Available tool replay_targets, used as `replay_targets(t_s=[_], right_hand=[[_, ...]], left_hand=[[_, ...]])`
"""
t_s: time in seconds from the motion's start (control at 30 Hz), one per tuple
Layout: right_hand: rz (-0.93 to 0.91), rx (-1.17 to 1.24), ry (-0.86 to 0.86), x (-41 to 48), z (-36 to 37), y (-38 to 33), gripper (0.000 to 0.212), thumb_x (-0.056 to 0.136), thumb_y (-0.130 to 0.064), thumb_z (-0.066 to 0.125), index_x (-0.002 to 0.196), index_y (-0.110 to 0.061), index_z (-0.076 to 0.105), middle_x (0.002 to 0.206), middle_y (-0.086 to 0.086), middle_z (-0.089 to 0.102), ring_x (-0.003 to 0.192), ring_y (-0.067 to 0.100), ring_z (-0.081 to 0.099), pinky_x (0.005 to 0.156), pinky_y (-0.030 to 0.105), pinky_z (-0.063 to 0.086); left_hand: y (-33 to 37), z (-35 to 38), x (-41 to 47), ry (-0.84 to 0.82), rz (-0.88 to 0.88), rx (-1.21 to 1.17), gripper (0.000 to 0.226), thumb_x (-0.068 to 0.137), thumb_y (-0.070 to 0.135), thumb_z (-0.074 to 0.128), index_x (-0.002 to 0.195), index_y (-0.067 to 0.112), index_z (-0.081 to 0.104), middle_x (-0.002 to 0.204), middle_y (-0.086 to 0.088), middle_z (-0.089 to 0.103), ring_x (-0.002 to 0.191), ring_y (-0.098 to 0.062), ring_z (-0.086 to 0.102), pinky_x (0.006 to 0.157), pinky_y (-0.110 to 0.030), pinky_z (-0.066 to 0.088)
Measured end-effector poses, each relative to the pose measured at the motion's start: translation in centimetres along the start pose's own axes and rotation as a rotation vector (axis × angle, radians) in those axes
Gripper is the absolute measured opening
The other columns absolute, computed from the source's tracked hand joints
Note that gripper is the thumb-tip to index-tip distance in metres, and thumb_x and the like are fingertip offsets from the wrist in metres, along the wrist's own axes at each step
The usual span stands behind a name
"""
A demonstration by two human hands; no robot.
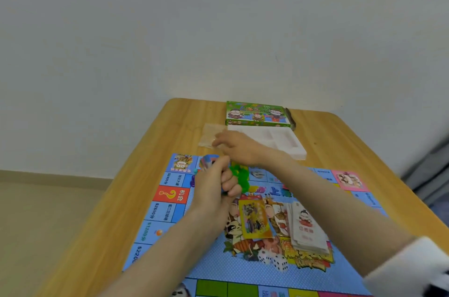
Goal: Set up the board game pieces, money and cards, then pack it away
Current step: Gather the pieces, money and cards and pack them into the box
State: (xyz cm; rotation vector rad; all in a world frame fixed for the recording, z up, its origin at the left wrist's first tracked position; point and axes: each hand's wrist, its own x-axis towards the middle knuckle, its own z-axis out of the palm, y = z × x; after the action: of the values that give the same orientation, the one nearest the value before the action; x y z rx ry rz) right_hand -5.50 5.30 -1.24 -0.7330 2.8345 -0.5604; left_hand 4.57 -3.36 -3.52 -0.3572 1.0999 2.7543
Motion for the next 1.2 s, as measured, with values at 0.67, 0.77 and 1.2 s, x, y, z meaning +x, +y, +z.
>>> replay_targets(t_s=[0.67,0.77,1.2], right_hand=[[0.079,0.780,0.724,-10.7,-0.8,-1.6,0.014,0.082,-0.003,0.069,0.081,-0.012,0.058,0.075,0.007,0.069,0.066,0.011,0.070,0.062,0.023,0.055],[0.032,0.761,0.671,-14.8,0.3,-2.0,0.015,0.080,-0.001,0.069,0.083,-0.015,0.064,0.079,0.004,0.071,0.072,0.012,0.070,0.066,0.022,0.057],[0.026,0.937,0.508,-17.4,1.6,-1.0,0.013,0.077,-0.004,0.073,0.087,-0.012,0.071,0.084,-0.001,0.073,0.087,0.009,0.069,0.077,0.020,0.053]], left_hand=[[0.8,0.4,-1.2,-0.193,0.362,0.493,0.027,0.087,0.011,0.063,0.067,0.011,0.045,0.053,-0.002,0.032,0.042,-0.011,0.027,0.042,-0.021,0.030],[0.1,1.0,-2.2,-0.336,0.290,0.560,0.022,0.076,0.027,0.066,0.071,0.009,0.053,0.048,0.004,0.040,0.041,-0.011,0.027,0.042,-0.022,0.028],[-1.1,0.8,-2.8,-0.436,0.176,0.641,0.031,0.075,0.032,0.064,0.051,0.015,0.057,0.044,-0.005,0.033,0.038,-0.012,0.030,0.042,-0.020,0.034]])
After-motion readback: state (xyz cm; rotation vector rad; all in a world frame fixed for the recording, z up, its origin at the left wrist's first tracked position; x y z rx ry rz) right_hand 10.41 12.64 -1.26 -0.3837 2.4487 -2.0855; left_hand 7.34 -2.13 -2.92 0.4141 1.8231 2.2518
